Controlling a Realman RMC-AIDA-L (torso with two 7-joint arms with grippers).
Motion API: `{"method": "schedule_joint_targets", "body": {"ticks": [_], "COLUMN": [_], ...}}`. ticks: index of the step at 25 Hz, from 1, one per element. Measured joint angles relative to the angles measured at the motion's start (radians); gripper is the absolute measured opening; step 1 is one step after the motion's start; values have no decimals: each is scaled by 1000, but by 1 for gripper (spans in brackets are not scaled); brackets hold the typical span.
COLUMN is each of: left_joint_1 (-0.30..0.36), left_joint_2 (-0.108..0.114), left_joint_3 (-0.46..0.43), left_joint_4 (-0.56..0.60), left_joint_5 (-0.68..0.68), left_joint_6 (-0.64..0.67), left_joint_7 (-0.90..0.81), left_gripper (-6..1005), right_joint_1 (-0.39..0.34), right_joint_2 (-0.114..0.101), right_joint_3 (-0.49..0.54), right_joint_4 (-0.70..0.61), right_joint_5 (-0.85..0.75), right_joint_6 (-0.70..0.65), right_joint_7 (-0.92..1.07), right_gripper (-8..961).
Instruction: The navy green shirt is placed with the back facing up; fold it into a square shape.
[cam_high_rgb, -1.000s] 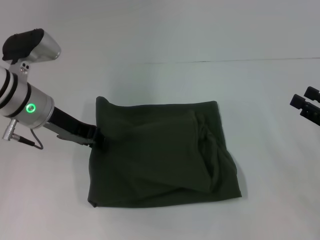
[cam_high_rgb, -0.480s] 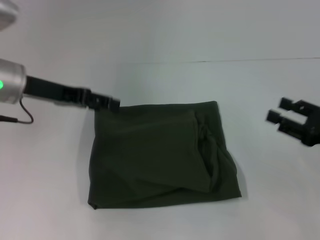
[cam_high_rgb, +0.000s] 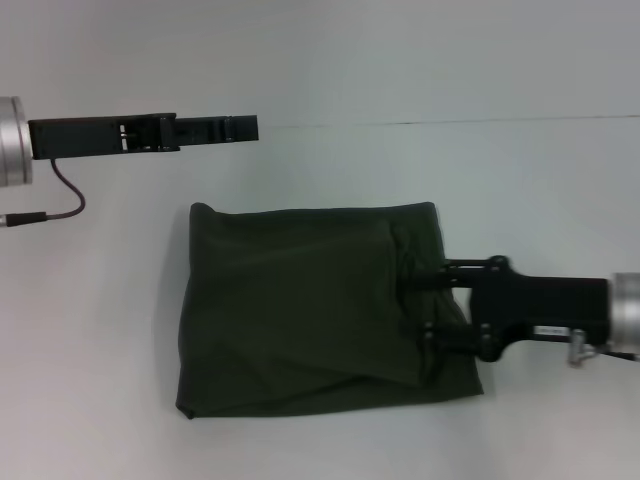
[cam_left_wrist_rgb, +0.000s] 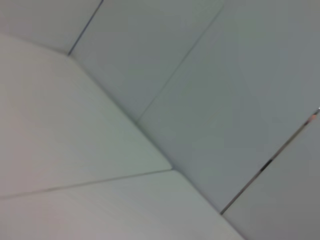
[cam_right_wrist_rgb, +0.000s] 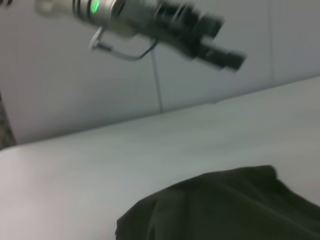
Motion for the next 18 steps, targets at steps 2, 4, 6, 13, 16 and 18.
{"method": "schedule_joint_targets", "body": {"ticks": [2,4,6,13,16,18], "left_joint_1": [4,13,26,36,40,46], "left_joint_2": [-5,-10,-15,-24,-27,-33], "left_joint_3": [0,0,0,0,0,-1], "left_joint_4": [-10,-11,-20,-59,-62,-60], "left_joint_5": [-34,-72,-112,-190,-211,-227], "left_joint_6": [6,13,13,2,1,6], "left_joint_7": [56,115,178,332,361,380], "left_gripper": [891,891,891,889,889,888], "right_joint_1": [28,50,63,107,114,116], "right_joint_2": [12,19,23,25,17,11], "right_joint_3": [-11,-24,-29,-64,-83,-87], "right_joint_4": [1,5,6,3,-2,-9], "right_joint_5": [-34,-52,-55,-88,-114,-135], "right_joint_6": [31,59,73,126,146,140], "right_joint_7": [-2,-3,-3,42,61,70], "right_gripper": [637,637,637,638,638,638]}}
